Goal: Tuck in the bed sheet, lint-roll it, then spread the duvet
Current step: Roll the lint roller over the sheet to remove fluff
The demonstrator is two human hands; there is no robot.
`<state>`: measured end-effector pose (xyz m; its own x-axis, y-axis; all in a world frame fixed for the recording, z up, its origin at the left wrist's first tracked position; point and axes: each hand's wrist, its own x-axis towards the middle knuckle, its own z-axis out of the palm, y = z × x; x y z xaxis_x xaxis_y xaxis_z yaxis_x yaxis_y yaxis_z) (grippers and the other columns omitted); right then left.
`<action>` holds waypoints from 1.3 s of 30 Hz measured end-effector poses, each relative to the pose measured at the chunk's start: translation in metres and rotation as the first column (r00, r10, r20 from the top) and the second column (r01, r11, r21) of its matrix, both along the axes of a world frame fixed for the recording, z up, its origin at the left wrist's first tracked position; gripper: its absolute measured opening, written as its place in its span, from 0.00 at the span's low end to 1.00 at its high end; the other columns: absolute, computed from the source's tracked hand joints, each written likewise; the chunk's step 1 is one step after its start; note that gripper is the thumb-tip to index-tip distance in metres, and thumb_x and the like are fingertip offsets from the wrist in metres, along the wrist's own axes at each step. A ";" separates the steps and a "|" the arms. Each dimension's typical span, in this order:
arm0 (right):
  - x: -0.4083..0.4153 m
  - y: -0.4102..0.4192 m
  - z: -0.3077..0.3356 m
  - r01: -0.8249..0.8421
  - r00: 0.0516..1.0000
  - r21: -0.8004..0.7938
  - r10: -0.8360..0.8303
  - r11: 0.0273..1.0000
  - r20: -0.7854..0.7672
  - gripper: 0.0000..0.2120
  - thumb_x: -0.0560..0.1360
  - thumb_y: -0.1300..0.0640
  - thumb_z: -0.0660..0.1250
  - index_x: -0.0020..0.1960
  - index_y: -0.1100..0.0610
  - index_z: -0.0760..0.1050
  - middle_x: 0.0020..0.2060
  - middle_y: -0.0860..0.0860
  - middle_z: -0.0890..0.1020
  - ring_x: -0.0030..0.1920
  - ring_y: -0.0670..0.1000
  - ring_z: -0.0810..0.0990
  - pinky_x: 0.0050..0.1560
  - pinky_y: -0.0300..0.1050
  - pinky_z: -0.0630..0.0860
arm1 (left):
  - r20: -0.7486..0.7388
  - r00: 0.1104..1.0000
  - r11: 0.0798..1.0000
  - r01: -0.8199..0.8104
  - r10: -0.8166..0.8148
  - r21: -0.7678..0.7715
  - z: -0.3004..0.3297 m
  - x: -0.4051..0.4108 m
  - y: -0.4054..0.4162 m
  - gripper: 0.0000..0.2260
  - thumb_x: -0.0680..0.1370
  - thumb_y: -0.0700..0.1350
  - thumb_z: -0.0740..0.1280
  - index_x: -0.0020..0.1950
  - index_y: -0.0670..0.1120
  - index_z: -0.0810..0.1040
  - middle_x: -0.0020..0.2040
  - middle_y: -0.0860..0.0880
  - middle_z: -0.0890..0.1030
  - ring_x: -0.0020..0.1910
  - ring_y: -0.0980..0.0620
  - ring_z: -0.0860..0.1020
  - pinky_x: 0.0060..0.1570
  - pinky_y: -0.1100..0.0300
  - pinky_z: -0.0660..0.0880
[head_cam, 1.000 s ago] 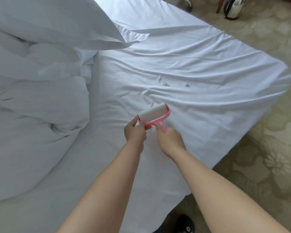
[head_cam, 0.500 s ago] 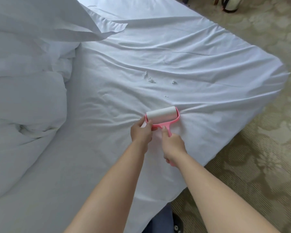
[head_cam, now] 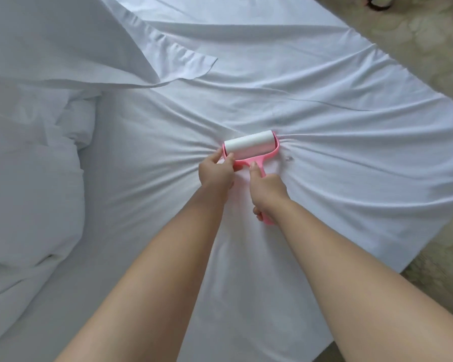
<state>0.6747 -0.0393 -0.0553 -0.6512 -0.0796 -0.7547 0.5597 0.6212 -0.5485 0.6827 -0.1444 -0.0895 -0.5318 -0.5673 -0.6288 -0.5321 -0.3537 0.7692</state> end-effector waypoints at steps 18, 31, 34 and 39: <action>-0.032 -0.015 0.001 -0.062 0.997 0.030 0.064 0.998 -0.053 0.26 0.78 0.36 0.49 0.55 0.58 0.69 0.34 0.53 0.73 0.27 0.53 0.73 0.23 0.35 0.65 | -0.033 0.999 1.000 -0.020 0.021 0.014 0.000 -0.028 -0.015 0.18 0.80 0.43 0.64 0.71 0.49 0.72 0.44 0.42 0.85 0.18 0.56 0.64 0.21 0.67 0.61; 0.082 0.087 0.010 -0.099 0.995 -0.010 0.099 0.995 -0.001 0.24 0.78 0.35 0.49 0.44 0.55 0.69 0.35 0.52 0.73 0.30 0.54 0.73 0.26 0.38 0.67 | 0.045 0.994 0.991 -0.104 0.101 0.078 0.017 0.094 0.088 0.17 0.79 0.42 0.65 0.68 0.52 0.73 0.41 0.44 0.84 0.27 0.53 0.66 0.24 0.65 0.62; 0.100 0.108 0.011 -0.110 0.994 0.006 0.110 0.994 -0.002 0.25 0.77 0.34 0.49 0.45 0.56 0.69 0.37 0.53 0.74 0.31 0.54 0.74 0.26 0.38 0.67 | 0.059 0.990 0.988 -0.131 0.126 0.086 0.023 0.112 0.108 0.17 0.79 0.42 0.65 0.68 0.51 0.74 0.40 0.44 0.84 0.29 0.52 0.68 0.24 0.65 0.62; 0.112 0.130 0.024 -0.173 0.972 0.072 0.182 0.982 -0.150 0.29 0.78 0.34 0.48 0.53 0.58 0.73 0.46 0.55 0.78 0.43 0.58 0.79 0.39 0.46 0.74 | 0.040 0.989 0.983 -0.144 0.140 0.114 0.047 0.124 0.126 0.17 0.80 0.38 0.64 0.68 0.49 0.74 0.40 0.41 0.83 0.24 0.57 0.73 0.24 0.66 0.62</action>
